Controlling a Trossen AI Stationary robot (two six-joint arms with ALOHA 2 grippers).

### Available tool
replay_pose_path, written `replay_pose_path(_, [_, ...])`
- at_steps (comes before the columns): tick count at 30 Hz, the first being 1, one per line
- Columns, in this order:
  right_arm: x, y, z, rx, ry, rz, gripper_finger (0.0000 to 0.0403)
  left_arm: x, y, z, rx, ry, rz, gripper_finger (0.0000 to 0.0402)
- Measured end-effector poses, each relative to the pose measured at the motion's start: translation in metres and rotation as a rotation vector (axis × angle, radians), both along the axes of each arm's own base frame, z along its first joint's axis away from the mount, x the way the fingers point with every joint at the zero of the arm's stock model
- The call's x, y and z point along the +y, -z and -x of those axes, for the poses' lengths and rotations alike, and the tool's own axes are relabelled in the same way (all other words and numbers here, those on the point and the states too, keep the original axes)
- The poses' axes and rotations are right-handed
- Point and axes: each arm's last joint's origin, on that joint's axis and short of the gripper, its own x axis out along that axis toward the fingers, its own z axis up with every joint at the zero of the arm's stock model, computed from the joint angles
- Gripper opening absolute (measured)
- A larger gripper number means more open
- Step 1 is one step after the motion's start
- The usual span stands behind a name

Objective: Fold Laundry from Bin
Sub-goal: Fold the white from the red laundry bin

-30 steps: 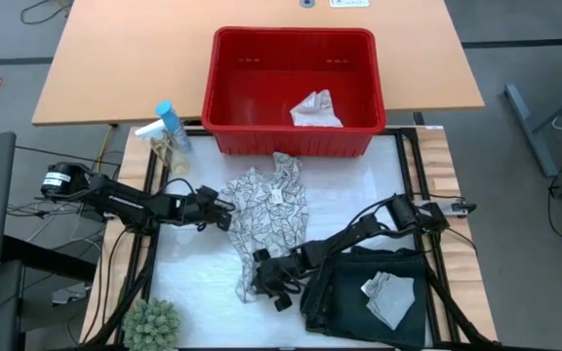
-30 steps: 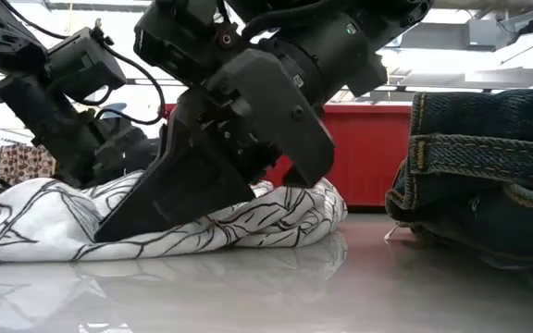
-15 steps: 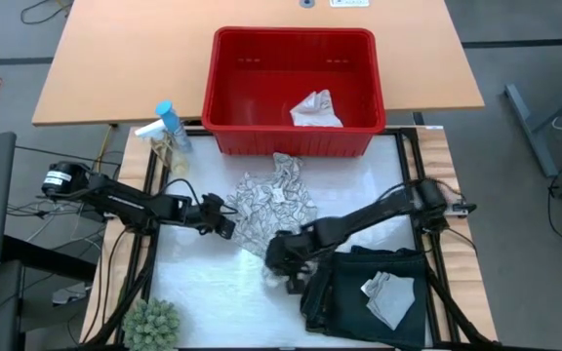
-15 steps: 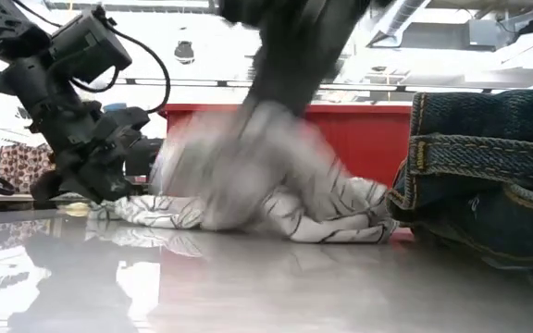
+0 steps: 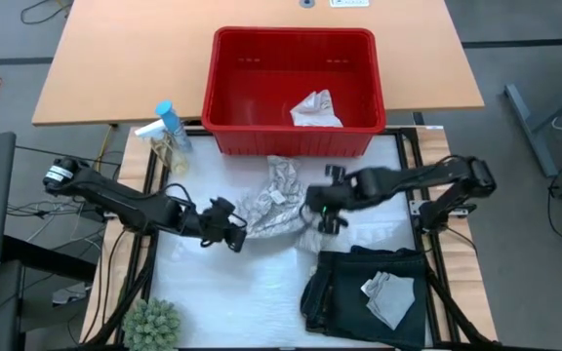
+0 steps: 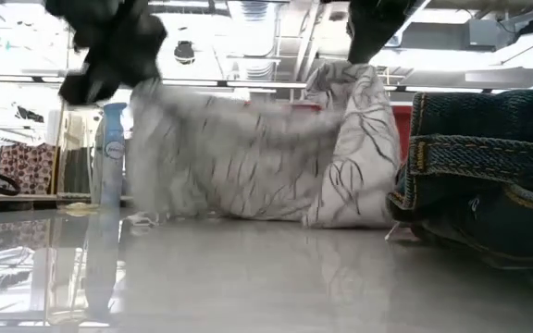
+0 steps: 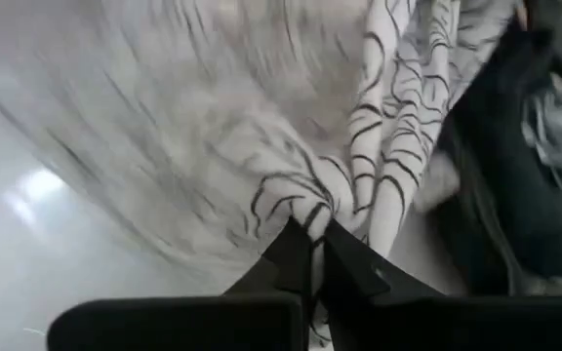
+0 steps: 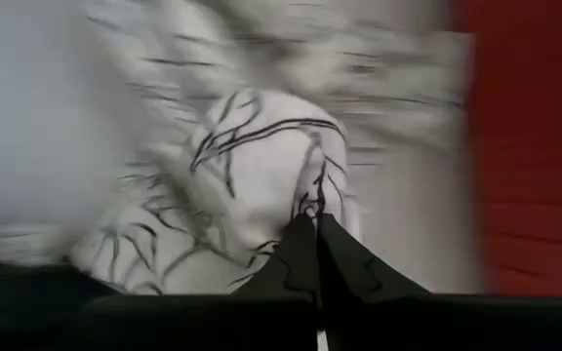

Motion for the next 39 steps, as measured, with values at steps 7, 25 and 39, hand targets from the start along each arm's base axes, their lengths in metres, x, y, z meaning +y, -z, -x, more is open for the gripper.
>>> replay_pose_path(7, [-0.047,-0.039,0.032,-0.126,0.124,0.120,0.0020,0.024,-0.091,0.001,0.041,-0.115,-0.406,0.0000])
replay_pose_path(25, [-0.033,-0.088,0.082,-0.436,0.158,0.022,0.0020,0.078,-0.163,0.050,0.431,0.078,-0.554,0.0000])
replay_pose_path(39, [0.114,0.041,0.029,-0.080,-0.190,-0.201,0.0020,-0.049,-0.019,0.034,0.340,0.371,0.160,0.0000])
